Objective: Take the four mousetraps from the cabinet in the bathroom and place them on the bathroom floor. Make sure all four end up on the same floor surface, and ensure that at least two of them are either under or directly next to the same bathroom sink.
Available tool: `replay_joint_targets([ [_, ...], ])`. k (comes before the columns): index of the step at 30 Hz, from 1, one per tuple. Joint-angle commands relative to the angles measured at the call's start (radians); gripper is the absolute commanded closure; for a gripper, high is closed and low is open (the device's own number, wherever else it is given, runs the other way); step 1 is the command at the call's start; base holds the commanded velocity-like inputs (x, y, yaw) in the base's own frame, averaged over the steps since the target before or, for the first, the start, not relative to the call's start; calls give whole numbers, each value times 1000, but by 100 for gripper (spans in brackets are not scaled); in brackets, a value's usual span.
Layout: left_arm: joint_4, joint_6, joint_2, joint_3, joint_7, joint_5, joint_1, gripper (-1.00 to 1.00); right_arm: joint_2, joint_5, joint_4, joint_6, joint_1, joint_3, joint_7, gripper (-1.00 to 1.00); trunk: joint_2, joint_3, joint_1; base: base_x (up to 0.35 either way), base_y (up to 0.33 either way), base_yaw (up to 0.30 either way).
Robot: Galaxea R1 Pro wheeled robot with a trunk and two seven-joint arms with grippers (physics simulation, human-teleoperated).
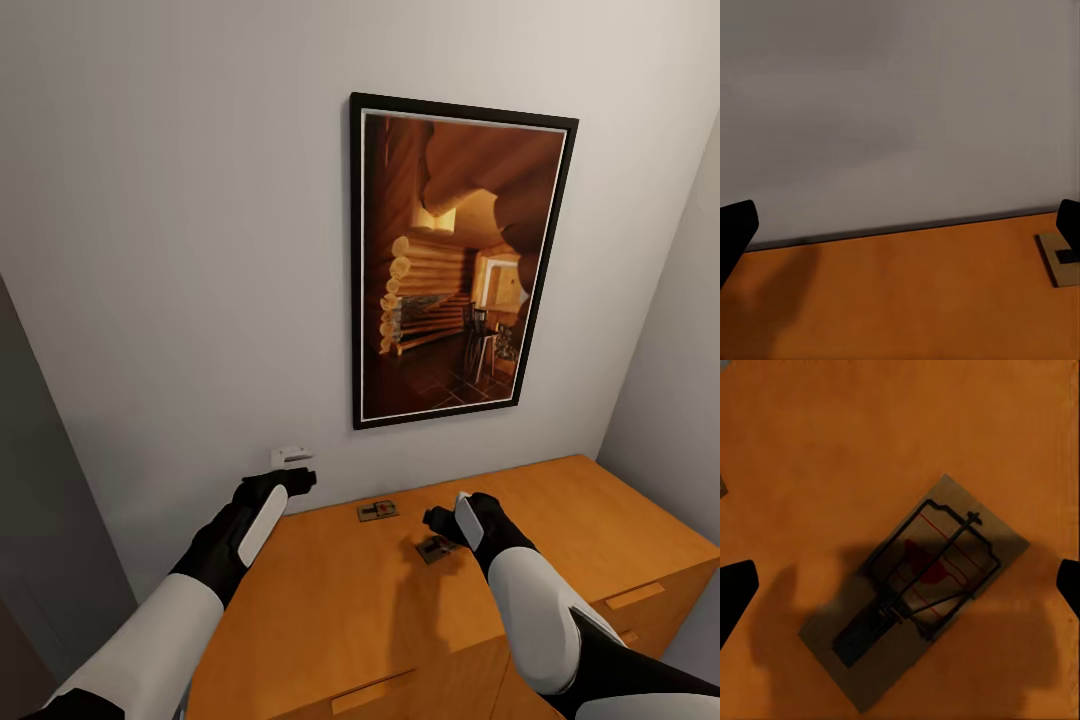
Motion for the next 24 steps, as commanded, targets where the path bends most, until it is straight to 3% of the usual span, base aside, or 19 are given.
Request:
replay_joint_targets([
  [1,-1,2,1,-3,10,11,0,-100,1,10,-2,4,-1,-7,-5,-100,-1,-1,0,0,0,0],
  [24,-1,1,4,-2,6,11,0,-100,1,4,0,0,-1,-10,-48,-100,-1,-1,0,0,0,0],
])
